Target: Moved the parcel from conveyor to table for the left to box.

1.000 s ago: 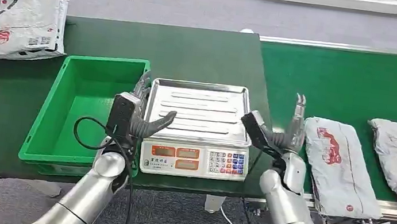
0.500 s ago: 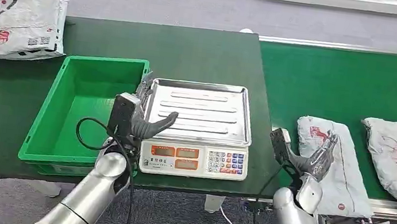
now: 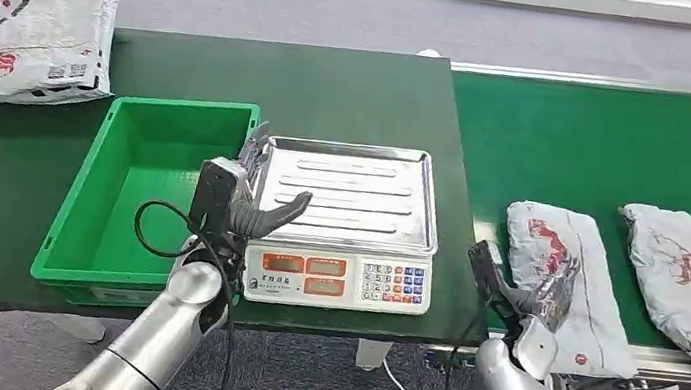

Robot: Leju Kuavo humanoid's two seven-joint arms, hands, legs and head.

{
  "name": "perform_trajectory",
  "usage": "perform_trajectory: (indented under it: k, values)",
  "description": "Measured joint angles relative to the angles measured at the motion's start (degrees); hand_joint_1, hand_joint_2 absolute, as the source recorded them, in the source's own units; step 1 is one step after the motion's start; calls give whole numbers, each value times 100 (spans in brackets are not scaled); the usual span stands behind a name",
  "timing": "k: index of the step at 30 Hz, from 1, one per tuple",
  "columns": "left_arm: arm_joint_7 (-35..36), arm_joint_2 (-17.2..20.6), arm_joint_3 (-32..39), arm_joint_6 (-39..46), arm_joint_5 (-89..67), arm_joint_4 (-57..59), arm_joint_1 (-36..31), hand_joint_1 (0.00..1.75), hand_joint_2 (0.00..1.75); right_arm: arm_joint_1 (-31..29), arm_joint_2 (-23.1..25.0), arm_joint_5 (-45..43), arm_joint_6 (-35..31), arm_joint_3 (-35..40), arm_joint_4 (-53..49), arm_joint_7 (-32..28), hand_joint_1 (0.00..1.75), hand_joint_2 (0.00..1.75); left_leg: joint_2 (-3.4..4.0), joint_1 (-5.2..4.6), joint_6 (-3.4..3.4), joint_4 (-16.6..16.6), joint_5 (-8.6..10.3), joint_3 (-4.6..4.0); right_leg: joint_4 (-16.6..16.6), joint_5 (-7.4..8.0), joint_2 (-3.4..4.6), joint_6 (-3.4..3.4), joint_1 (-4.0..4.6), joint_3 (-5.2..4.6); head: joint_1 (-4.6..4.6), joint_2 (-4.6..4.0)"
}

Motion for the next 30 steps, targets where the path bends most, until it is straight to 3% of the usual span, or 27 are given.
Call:
perform_trajectory:
  k: [8,11,17,20,22,25,30]
  values:
    - [0,-2,0,0,0,28,-3,0,175,-29,-24,2,0,0,83,15,0,175,0,0,0,0,0,0,0,1,0,0,-1,1,0,0]
    - [0,-2,0,0,2,31,-4,0,175,-75,-33,61,239,0,175,329,0,175,0,0,0,0,0,1,0,1,0,0,0,1,0,-2]
    - [22,2,13,-28,85,42,-1,0,175,-149,-159,559,1893,220,719,1381,0,175,4,1,0,0,-1,5,0,1,4,0,1,5,-2,-2]
    - [20,22,48,-26,133,72,-1,0,175,-423,-249,677,2801,563,1097,1547,0,175,82,8,-4,-1,-50,73,-13,-11,73,-7,15,54,0,-2]
    - [11,24,52,7,184,87,2,0,175,-604,-308,725,3295,706,1281,1574,0,175,101,13,8,-2,-63,111,-20,-24,85,-5,15,98,0,0]
    - [-15,35,111,87,249,87,30,0,175,-1063,-479,754,4589,1103,1604,1495,0,175,113,14,11,-2,-90,207,-33,-74,100,4,19,177,0,-2]
    - [-77,72,153,153,302,72,55,0,175,-1179,-546,527,4673,1307,1781,1537,0,175,97,18,8,-1,-100,272,-37,-58,78,1,33,263,0,-2]
